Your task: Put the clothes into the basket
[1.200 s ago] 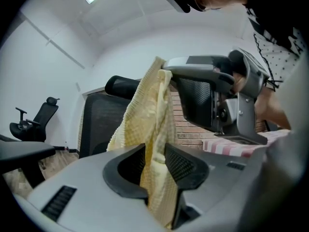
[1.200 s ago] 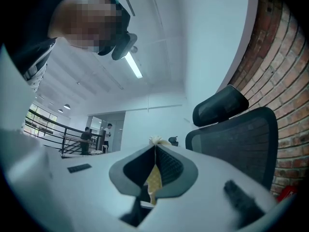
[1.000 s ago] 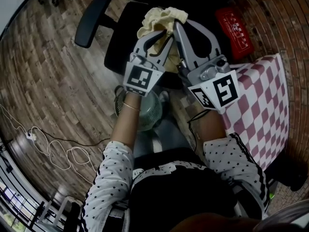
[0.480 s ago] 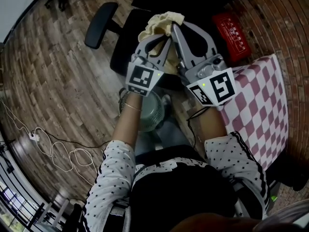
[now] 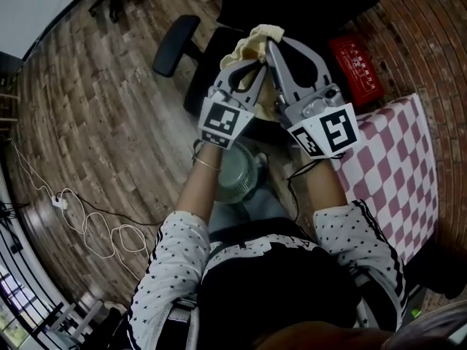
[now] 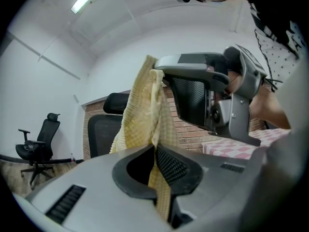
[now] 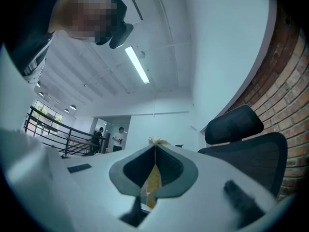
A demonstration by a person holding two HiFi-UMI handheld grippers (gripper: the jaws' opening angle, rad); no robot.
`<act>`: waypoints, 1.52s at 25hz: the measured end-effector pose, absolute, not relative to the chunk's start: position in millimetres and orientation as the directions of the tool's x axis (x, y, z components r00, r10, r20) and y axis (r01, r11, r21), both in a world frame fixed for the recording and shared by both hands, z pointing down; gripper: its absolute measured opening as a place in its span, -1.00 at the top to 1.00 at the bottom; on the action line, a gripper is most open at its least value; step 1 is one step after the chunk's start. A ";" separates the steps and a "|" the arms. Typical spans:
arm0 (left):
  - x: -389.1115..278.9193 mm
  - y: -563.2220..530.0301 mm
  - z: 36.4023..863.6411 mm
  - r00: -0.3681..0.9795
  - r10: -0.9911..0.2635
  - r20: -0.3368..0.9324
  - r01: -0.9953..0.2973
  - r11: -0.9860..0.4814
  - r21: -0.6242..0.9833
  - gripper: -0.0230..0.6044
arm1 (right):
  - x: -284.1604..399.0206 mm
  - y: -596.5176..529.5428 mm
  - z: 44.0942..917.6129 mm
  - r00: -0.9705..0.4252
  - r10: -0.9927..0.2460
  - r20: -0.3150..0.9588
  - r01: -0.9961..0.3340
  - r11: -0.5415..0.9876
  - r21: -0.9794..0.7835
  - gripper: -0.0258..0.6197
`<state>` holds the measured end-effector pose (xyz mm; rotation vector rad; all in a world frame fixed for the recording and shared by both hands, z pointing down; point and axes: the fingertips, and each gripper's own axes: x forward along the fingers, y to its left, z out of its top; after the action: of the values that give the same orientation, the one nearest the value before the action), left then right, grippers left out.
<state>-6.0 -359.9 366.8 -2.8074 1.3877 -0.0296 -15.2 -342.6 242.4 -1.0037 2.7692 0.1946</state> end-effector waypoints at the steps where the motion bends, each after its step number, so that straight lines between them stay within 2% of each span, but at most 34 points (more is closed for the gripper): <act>1: -7.4 -357.0 363.6 0.607 -0.794 0.014 -0.794 -0.607 -0.011 0.84 | -16.6 -340.2 239.2 -0.755 -0.618 -0.219 -0.643 0.763 0.061 0.83; 13: -14.0 -331.6 326.2 0.593 -0.805 -0.019 -0.804 -0.593 0.042 0.84 | -17.1 -315.4 200.8 -0.766 -0.600 -0.231 -0.633 0.767 0.103 0.83; 23: -12.8 -313.3 307.6 0.579 -0.816 -0.003 -0.816 -0.579 0.008 0.84 | -20.6 -300.4 181.5 -0.799 -0.565 -0.209 -0.595 0.793 0.131 0.83; 38: -48.3 -293.9 262.9 0.549 -0.834 -0.046 -0.836 -0.549 -0.008 0.84 | -55.7 -275.2 136.6 -0.827 -0.510 -0.235 -0.550 0.821 0.154 0.83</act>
<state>-48.3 -293.9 262.9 -2.7396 1.4770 0.0578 -55.7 -275.2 136.6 -0.8292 2.8209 0.3210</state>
